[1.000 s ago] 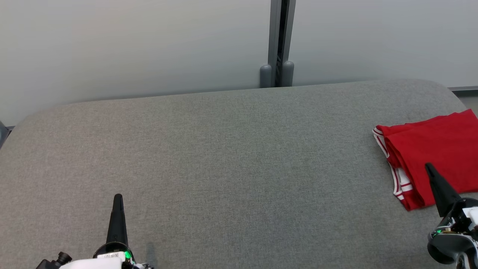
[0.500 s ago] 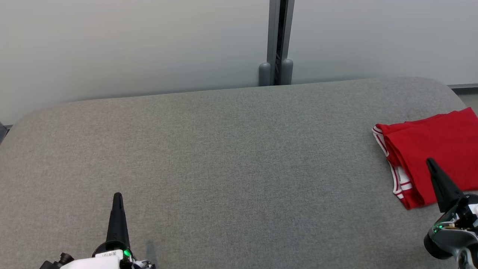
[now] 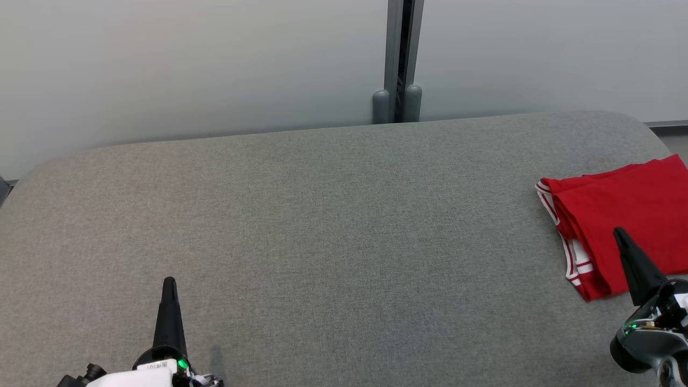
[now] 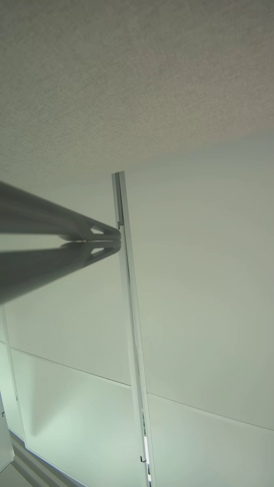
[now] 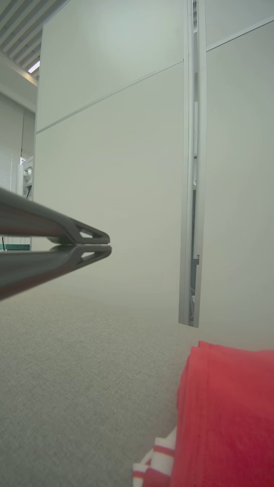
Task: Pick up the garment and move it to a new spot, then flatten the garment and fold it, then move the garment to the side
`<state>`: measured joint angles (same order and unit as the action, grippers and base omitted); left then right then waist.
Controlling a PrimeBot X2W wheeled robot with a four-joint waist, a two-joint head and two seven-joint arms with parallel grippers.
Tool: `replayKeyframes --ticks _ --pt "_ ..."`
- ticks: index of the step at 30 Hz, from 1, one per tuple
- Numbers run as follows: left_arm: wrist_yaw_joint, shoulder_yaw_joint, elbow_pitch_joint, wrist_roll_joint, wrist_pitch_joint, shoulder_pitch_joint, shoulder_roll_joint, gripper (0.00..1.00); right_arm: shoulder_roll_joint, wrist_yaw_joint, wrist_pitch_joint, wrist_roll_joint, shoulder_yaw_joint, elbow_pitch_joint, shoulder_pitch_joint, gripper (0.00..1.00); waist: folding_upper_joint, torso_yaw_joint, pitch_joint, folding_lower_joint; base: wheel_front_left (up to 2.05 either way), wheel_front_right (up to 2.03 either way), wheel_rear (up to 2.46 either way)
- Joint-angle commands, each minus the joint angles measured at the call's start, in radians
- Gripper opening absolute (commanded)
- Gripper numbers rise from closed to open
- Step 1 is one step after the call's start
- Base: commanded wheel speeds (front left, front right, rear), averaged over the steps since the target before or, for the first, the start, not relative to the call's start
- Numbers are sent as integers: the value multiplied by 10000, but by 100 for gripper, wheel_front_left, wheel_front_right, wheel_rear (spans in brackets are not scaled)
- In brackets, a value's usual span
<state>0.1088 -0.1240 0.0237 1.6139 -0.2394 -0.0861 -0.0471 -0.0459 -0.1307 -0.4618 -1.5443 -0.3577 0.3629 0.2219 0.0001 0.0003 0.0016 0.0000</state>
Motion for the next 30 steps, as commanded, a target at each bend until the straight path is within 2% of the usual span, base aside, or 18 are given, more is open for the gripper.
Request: replayKeyframes --ticks 1,30 --pt "40 43 4 19 -21 146 -21 0 -86 0 -34 -36 -35 -4 81 0 -1 0 0 0 0 0 0" --pt "40 43 4 18 -21 142 -21 0 -88 0 -33 -37 -35 -5 80 0 -1 0 0 0 0 0 0"
